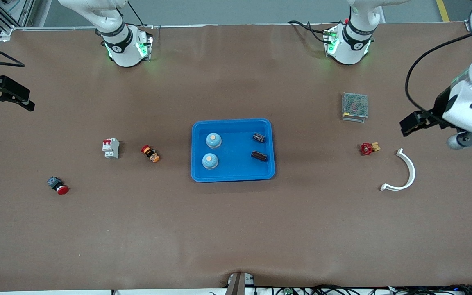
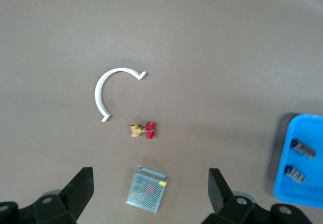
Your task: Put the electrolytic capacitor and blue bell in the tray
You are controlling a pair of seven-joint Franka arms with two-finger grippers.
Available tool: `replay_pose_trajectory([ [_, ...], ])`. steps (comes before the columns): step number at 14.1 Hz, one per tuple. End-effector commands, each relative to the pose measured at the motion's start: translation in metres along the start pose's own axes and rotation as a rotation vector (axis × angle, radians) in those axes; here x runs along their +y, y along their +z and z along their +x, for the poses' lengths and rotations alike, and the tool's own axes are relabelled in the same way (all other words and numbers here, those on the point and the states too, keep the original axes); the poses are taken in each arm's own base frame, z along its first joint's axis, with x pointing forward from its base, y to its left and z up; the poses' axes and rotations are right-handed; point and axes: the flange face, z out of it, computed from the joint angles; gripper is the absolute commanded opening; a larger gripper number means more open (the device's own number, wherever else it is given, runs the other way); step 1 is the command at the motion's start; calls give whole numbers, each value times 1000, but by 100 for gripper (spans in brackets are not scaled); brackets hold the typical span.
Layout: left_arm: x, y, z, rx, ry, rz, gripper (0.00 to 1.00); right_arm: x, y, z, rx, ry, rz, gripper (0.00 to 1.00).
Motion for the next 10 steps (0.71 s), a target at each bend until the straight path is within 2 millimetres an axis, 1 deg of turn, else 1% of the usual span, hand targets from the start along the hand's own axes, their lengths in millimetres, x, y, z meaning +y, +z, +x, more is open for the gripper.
replay_pose_trajectory([
  [1,-19,-11,-19,-24,63,3,100,6,2,3,22,32,21,100],
  [2,-23,-14,-24,-29,61,6,100,5,2,4,25,31,19,100],
  [5,-24,-25,-35,-20,76,6,100,4,5,6,20,42,9,100],
  [6,-26,-24,-37,-34,88,-1,100,3,7,9,23,32,4,100],
  [8,-45,-25,-42,-45,92,-46,100,5,8,12,44,35,5,100],
  [10,-55,-26,-47,-49,77,-76,100,8,7,12,44,41,4,100],
])
